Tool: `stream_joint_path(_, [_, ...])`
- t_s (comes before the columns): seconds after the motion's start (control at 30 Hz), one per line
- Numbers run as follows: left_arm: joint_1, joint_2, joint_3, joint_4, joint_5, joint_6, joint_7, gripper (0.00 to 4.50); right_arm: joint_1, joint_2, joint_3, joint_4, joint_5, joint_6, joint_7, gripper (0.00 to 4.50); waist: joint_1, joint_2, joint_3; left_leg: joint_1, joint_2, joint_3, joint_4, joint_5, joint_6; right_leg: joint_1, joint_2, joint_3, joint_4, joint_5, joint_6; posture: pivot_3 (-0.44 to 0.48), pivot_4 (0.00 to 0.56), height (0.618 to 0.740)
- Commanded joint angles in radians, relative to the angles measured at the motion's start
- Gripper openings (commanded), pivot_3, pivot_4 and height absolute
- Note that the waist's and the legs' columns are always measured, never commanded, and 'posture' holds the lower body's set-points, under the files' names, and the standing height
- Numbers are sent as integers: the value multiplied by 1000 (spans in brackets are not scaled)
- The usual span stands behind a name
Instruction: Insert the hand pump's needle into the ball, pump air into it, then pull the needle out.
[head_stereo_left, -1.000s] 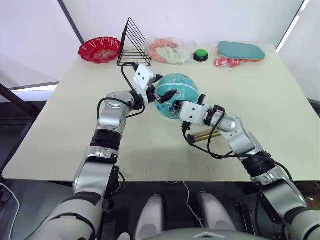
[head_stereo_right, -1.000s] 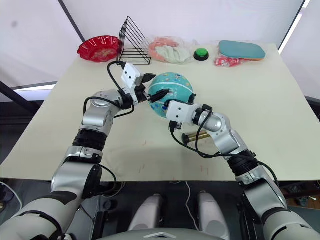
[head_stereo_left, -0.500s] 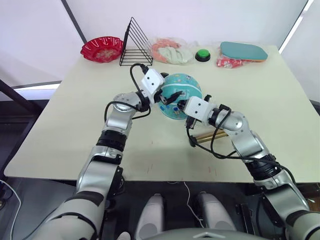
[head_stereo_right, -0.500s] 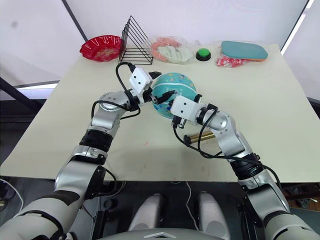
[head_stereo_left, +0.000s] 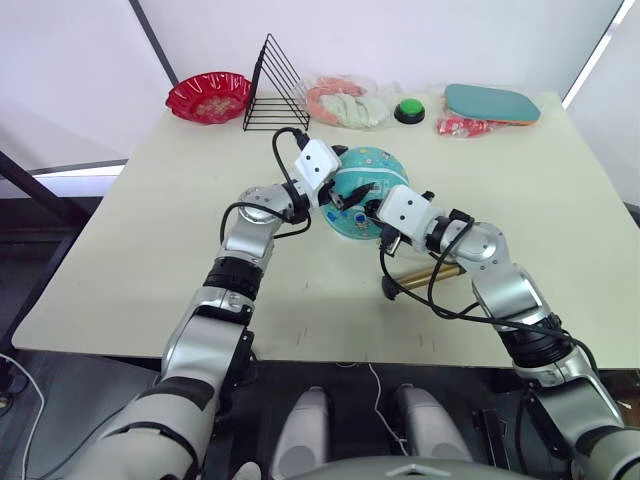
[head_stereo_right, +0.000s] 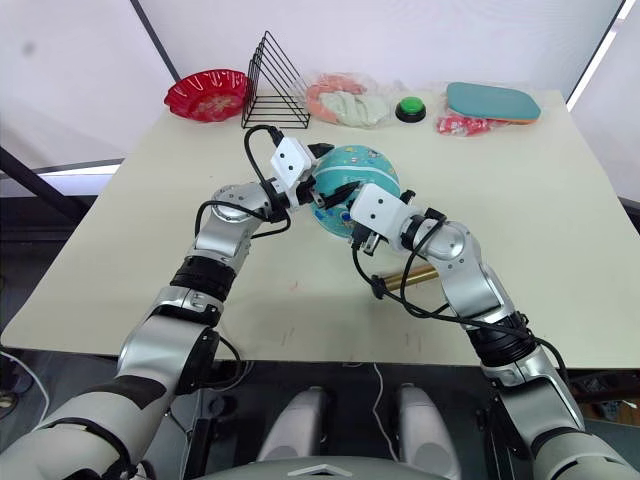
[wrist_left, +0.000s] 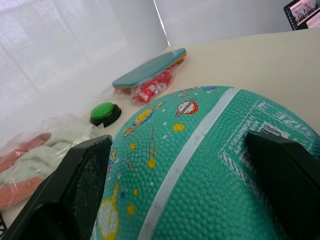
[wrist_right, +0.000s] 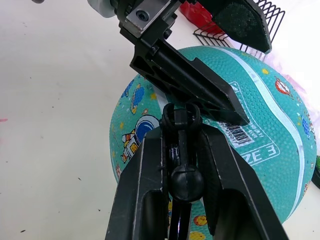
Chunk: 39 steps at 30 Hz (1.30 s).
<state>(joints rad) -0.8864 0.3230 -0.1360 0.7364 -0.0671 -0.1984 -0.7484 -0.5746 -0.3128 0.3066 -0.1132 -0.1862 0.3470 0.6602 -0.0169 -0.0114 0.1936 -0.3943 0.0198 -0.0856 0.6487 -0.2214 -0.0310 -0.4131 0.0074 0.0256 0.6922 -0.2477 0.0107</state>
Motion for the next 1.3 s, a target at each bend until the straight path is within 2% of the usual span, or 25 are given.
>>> stream_joint_path(0.03, [75, -3, -7, 171, 20, 170, -32, 4500, -23, 5, -26, -197, 58, -48, 17, 272, 1, 0, 0, 0, 0, 0, 0, 0, 0, 0, 0, 0, 0, 0, 0, 0, 150, 740])
stream_joint_path(0.43, [73, -5, -6, 192, 13, 258, -96, 4500, -29, 1, -42, -248, 81, 0, 26, 272, 6, 1, 0, -3, -1, -3, -1, 0, 0, 1, -1, -3, -5, 0, 0, 0, 150, 740])
stream_joint_path(0.9, [70, -8, -47, 230, 70, 242, -60, 4500, -51, -27, -57, -344, 131, 96, 32, 272, 9, 3, -2, -3, -2, -4, -4, 0, 0, 4, -3, -6, -13, 0, 1, 0, 150, 740])
stream_joint_path(1.3, [76, -4, -93, 246, 108, 223, -39, 4500, -45, -38, -66, -372, 166, 96, 28, 272, 11, 4, -5, -3, -3, -5, -5, 0, 0, 4, -5, -7, -13, -1, 2, 0, 150, 740])
